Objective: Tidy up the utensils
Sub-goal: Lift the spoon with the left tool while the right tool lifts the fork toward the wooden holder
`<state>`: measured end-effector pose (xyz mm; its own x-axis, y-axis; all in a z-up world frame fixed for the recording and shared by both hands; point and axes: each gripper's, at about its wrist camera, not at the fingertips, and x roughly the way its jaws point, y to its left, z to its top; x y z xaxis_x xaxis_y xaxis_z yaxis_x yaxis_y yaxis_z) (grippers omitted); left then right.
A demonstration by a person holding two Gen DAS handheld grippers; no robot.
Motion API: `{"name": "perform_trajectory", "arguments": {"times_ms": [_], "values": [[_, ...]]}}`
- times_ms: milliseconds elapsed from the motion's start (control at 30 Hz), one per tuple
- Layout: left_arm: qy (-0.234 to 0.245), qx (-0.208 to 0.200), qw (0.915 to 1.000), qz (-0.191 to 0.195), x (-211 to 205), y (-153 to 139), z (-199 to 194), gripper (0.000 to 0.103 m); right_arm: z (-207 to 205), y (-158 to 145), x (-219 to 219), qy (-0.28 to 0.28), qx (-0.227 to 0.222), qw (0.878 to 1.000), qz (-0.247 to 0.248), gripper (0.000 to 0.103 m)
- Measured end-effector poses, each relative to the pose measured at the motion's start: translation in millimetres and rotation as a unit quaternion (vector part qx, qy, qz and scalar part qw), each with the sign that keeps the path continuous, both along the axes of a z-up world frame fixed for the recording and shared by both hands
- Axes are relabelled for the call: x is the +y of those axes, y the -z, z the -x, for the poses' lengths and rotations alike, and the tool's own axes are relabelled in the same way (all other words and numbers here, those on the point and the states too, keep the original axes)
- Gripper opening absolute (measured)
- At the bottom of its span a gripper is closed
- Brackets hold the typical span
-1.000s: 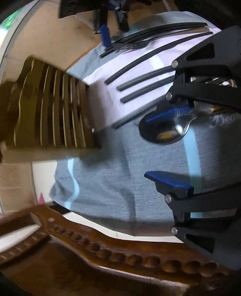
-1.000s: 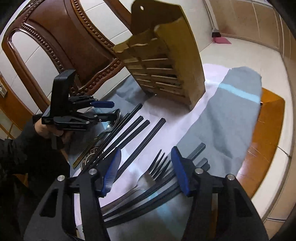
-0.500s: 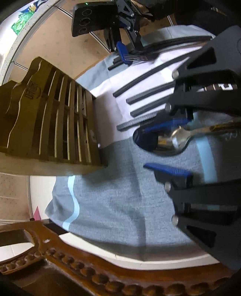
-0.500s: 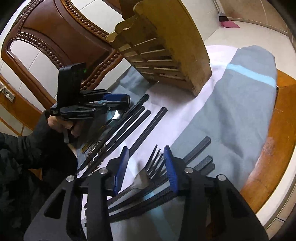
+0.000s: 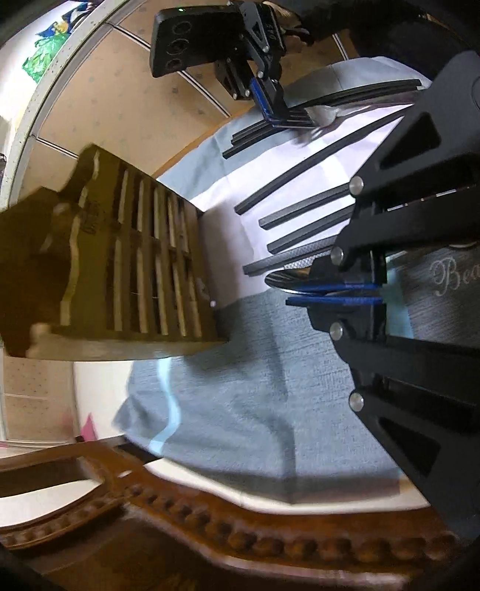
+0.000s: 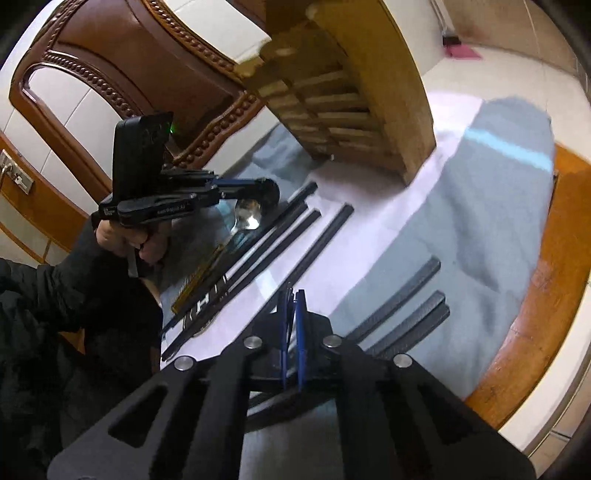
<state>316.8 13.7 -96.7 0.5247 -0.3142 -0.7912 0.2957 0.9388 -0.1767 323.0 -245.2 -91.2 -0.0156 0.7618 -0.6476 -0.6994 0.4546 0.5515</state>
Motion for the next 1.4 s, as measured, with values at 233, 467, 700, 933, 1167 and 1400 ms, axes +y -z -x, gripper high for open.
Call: {"name": "perform_trajectory", "arguments": {"times_ms": [233, 467, 700, 933, 1167, 1400], "values": [[-0.012, -0.082, 0.9962, -0.027, 0.0, -44.6, 37.4, 0.002, 36.2, -41.5, 4.4, 0.036, -0.081, 0.996, 0.021, 0.003], [-0.030, -0.165, 0.9853, -0.034, 7.4, -93.9, 80.1, 0.002, 90.0, -93.2, 15.4, 0.094, -0.193, 0.976, 0.048, 0.002], [-0.038, -0.225, 0.9735, -0.020, 15.8, -134.7, 109.2, 0.002, 117.0, -109.2, 1.8, 0.230, -0.210, 0.948, 0.064, 0.002], [-0.043, -0.254, 0.9664, 0.001, 21.8, -157.6, 126.8, 0.002, 143.1, -154.6, 7.4, 0.291, -0.250, 0.919, 0.088, 0.002], [-0.074, -0.276, 0.9581, 0.007, 37.5, -170.8, 136.5, 0.002, 141.9, -231.9, 20.3, 0.359, -0.342, 0.861, 0.110, 0.002], [-0.085, -0.274, 0.9579, 0.005, 44.8, -168.0, 132.4, 0.002, 79.1, -276.2, 52.8, 0.413, -0.416, 0.800, 0.126, 0.002]]}}
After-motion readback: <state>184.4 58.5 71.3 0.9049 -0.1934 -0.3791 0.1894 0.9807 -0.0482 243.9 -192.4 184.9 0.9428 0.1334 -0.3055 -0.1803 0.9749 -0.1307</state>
